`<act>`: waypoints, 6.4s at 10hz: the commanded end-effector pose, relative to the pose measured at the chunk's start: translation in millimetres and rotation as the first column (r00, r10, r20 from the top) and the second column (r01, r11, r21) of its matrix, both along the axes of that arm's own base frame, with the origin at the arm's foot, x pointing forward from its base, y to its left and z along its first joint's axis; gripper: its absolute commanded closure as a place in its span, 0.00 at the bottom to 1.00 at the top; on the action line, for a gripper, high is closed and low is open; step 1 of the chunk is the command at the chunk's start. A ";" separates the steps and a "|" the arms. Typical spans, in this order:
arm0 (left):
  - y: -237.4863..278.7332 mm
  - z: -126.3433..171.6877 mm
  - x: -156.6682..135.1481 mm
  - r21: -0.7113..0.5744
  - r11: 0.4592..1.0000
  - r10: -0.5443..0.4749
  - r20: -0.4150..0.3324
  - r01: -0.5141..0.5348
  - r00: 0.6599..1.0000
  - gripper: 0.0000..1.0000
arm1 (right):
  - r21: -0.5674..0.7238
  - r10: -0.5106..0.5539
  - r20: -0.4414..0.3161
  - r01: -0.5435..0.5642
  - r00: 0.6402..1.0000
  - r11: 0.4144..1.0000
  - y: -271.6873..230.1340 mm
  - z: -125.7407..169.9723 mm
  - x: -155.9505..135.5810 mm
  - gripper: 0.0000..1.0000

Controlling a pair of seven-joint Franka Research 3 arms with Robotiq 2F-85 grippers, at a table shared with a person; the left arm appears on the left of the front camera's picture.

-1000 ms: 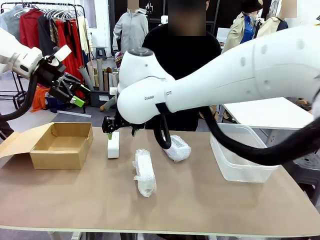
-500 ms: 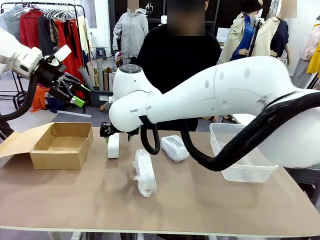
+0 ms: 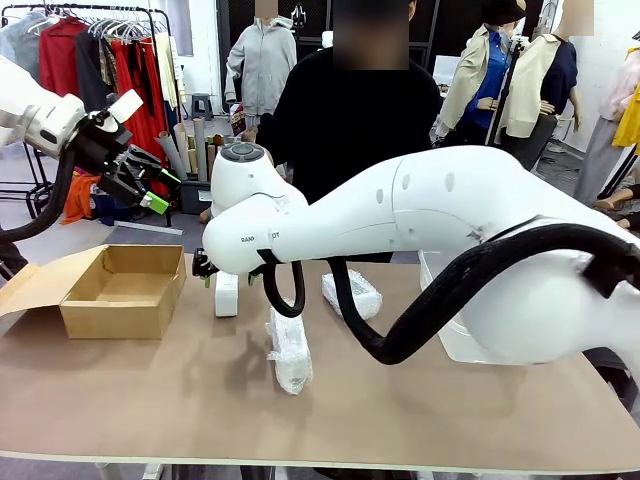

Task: Separate and place wrapped and unwrapped clocks.
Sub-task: Pick up the Digital clock indicated by the person, then if the picked Digital clock is wrapped, place it in the Package Box ; if not, place it in the Organizing box.

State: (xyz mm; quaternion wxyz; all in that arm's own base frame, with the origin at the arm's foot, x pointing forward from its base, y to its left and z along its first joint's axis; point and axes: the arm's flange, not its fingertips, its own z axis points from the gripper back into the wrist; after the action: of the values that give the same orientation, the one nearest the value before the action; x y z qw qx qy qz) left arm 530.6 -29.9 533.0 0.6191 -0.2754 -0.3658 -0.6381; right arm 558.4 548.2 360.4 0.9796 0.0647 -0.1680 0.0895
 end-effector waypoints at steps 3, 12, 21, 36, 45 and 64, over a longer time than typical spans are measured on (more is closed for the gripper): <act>0.0 0.6 -1.4 0.001 1.000 0.002 0.002 -0.002 1.000 0.00 | -0.038 -0.080 0.032 0.081 0.996 0.996 20.9 -13.8 20.6 0.00; 0.0 0.6 -1.4 0.001 1.000 0.002 0.002 -0.002 1.000 0.00 | -0.027 -0.068 -0.004 0.068 0.998 0.997 7.5 -39.8 25.5 0.00; 0.0 0.6 -1.4 0.001 1.000 0.002 0.002 -0.002 1.000 0.00 | -0.027 -0.068 -0.004 0.068 0.998 0.997 7.5 -39.8 25.5 0.00; 0.0 0.6 -1.4 0.001 1.000 0.002 0.002 -0.002 1.000 0.00 | -0.037 0.005 0.045 -0.003 0.999 0.999 -15.2 10.6 -4.4 1.00; 0.0 0.6 -1.4 0.001 1.000 0.002 0.002 -0.002 1.000 0.00 | 0.002 0.146 -0.101 -0.147 0.984 0.989 -115.6 192.5 -50.0 1.00; 0.0 0.6 -1.4 0.001 1.000 0.002 0.002 -0.002 1.000 0.00 | -0.093 -0.137 0.117 0.148 0.984 0.985 -176.5 359.2 -97.6 1.00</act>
State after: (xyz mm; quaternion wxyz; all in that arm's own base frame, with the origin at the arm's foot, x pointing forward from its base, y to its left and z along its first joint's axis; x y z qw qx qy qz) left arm 530.8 -29.5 532.9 0.6193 -0.2753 -0.3658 -0.6378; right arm 462.1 372.5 714.5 0.9755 -0.0071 -0.2181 0.0292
